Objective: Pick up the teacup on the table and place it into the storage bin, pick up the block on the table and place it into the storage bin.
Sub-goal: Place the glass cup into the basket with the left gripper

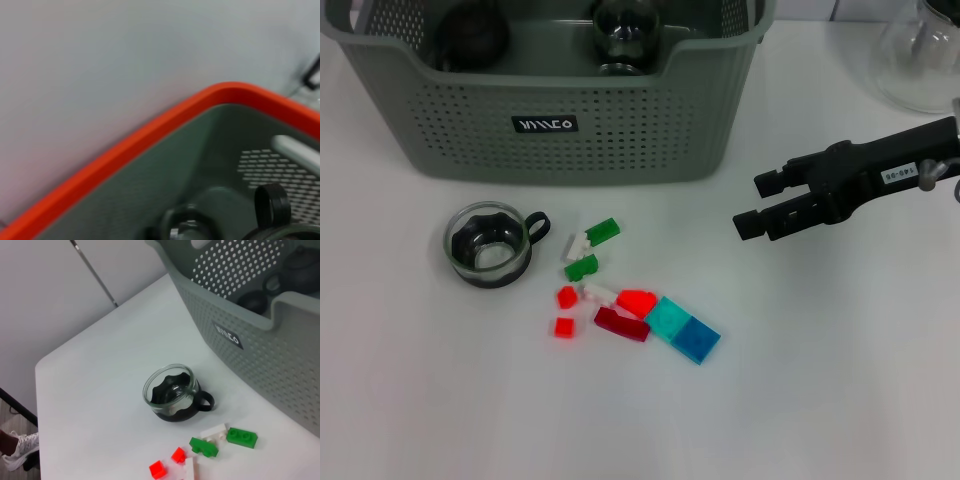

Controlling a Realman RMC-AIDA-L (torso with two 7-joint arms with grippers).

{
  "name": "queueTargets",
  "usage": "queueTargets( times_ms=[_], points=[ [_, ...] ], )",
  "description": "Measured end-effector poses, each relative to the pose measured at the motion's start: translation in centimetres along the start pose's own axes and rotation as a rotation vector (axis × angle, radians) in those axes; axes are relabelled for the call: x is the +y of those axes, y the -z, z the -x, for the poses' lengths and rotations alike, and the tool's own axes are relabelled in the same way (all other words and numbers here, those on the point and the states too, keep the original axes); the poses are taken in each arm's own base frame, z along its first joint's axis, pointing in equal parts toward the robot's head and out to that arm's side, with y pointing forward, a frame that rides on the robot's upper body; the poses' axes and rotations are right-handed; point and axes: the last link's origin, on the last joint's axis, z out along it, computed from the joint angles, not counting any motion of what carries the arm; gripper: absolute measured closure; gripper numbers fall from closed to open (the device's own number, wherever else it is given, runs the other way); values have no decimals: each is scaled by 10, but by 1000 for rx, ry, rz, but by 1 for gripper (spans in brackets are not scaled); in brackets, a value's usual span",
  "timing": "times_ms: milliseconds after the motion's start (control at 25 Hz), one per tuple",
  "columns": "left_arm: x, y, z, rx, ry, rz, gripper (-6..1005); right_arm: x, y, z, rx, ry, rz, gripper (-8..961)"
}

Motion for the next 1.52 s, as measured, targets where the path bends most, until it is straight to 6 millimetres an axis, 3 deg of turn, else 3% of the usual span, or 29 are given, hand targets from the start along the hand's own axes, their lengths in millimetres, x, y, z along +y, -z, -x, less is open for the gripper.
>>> queueTargets(
  times_ms=[440, 800, 1520],
  points=[
    [-1, -41, 6, -12, -22, -151, 958, 1, -4, -4, 1, -6, 6, 25],
    [13, -71, 21, -8, -47, -179, 957, 1, -5, -7, 1, -5, 9, 26],
    [20, -93, 45, -10, -105, -223, 956, 1, -7, -12, 2, -1, 17, 28]
  ],
)
